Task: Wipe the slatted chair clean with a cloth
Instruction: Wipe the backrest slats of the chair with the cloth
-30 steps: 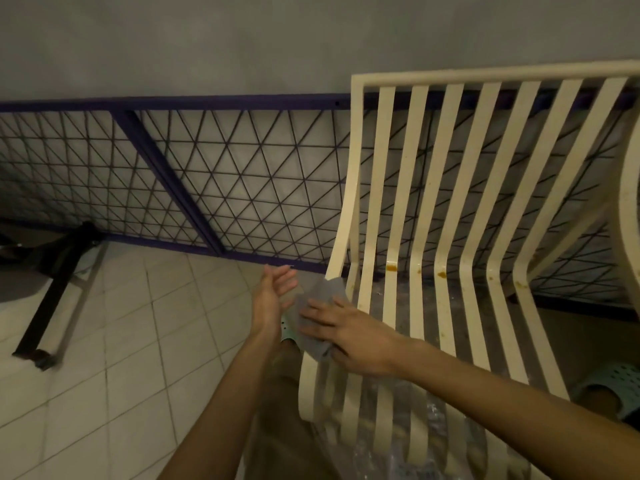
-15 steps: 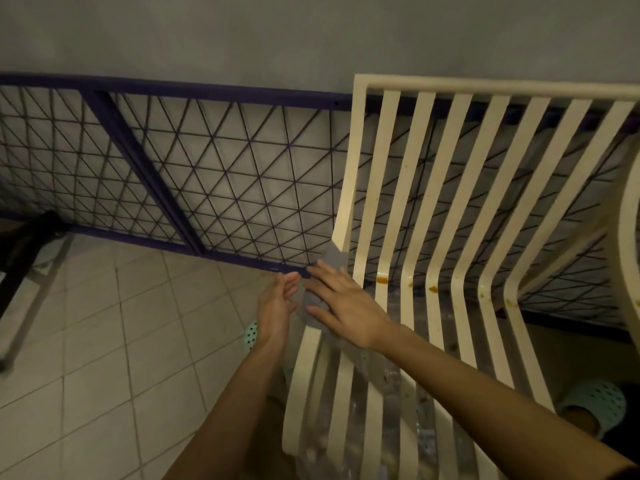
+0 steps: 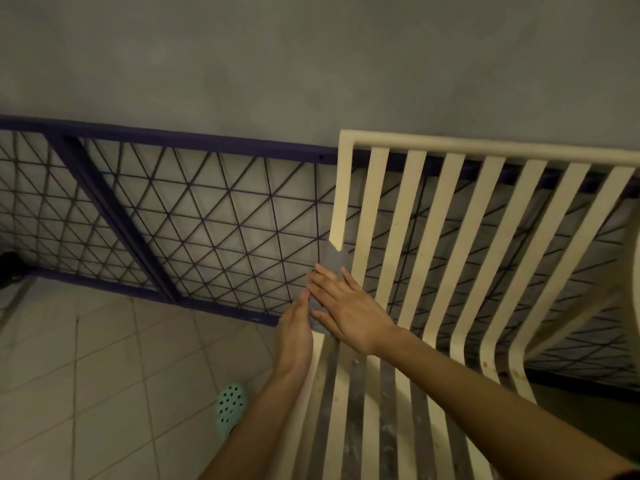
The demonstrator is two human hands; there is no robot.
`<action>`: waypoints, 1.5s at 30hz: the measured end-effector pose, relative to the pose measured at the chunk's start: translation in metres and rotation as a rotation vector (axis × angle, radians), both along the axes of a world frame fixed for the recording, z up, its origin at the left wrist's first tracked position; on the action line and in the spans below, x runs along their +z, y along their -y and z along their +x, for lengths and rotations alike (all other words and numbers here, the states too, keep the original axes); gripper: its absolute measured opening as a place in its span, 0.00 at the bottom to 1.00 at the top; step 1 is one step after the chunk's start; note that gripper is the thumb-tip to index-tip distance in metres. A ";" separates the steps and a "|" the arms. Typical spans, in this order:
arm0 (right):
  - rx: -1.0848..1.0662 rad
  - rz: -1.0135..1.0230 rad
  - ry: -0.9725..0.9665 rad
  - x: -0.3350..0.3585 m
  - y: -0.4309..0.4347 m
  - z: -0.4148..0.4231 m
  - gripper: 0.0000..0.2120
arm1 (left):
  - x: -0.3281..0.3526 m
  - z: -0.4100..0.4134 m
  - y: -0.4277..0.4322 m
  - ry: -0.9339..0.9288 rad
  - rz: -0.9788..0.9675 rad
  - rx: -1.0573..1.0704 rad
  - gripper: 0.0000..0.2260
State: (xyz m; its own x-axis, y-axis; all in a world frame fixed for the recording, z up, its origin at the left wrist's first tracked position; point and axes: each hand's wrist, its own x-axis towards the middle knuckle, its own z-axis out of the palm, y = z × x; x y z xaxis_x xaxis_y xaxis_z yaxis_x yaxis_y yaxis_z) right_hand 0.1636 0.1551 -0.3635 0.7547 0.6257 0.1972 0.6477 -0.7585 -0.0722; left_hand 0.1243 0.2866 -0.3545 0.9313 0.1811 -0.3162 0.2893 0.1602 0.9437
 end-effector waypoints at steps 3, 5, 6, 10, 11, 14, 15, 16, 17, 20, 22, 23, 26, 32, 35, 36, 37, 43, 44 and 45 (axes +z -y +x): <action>0.013 -0.077 0.086 0.008 0.007 0.024 0.27 | 0.008 0.015 0.008 0.045 0.031 0.010 0.17; 0.024 -0.109 0.141 0.013 0.012 0.040 0.27 | 0.013 0.026 0.015 0.064 0.053 0.019 0.18; 0.029 -0.129 0.178 0.016 0.014 0.049 0.26 | 0.014 0.031 0.019 0.072 0.055 0.032 0.19; 0.052 -0.252 0.342 0.041 0.026 0.091 0.25 | 0.012 0.035 0.030 0.125 0.091 0.098 0.20; 0.049 -0.273 0.369 0.051 0.029 0.102 0.25 | 0.010 0.032 0.030 0.155 0.095 0.106 0.19; 0.052 -0.318 0.435 0.084 0.036 0.134 0.25 | 0.008 0.026 0.027 0.181 0.056 0.111 0.16; 0.054 -0.340 0.465 0.093 0.038 0.141 0.24 | 0.007 0.026 0.026 0.188 0.062 0.112 0.16; 0.057 -0.363 0.496 0.101 0.039 0.147 0.24 | 0.007 0.027 0.026 0.194 0.077 0.112 0.17; 0.055 -0.379 0.513 0.106 0.039 0.150 0.23 | 0.007 0.026 0.026 0.199 0.097 0.110 0.18; 0.019 -0.323 0.507 0.100 0.035 0.145 0.19 | 0.005 0.024 0.028 0.217 0.106 0.122 0.19; 0.015 -0.233 0.445 0.079 0.028 0.127 0.17 | 0.003 0.026 0.023 0.216 0.103 0.134 0.19; 0.014 -0.192 0.400 0.065 0.026 0.115 0.17 | 0.003 0.027 0.025 0.220 0.100 0.136 0.19; -0.040 -0.030 0.282 0.025 0.011 0.075 0.19 | 0.004 0.025 0.029 0.229 0.126 0.143 0.20; 0.021 -0.106 0.288 0.020 0.016 0.068 0.20 | 0.009 0.028 0.029 0.196 0.200 0.142 0.17; 0.060 -0.236 0.362 0.044 0.030 0.101 0.21 | 0.011 0.042 0.028 0.149 0.228 0.082 0.18; 0.055 -0.260 0.388 0.054 0.032 0.112 0.21 | 0.014 0.047 0.030 0.139 0.257 0.062 0.18; 0.051 -0.282 0.418 0.064 0.034 0.122 0.22 | 0.017 0.052 0.032 0.149 0.269 0.048 0.19; 0.044 -0.355 0.504 0.113 0.044 0.160 0.22 | 0.030 0.070 0.041 0.222 0.318 0.020 0.17; 0.033 -0.343 0.499 0.111 0.044 0.159 0.22 | 0.025 0.068 0.042 0.219 0.309 0.029 0.17; 0.017 -0.325 0.488 0.104 0.043 0.156 0.22 | 0.019 0.065 0.040 0.208 0.295 0.037 0.17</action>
State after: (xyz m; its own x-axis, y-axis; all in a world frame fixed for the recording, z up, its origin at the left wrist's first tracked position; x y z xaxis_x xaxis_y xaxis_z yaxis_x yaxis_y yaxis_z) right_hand 0.3200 0.1118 -0.2591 0.6143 0.7234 0.3152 0.5600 -0.6811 0.4718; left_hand 0.1898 0.2464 -0.3353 0.9614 0.2705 -0.0497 0.0851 -0.1207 0.9890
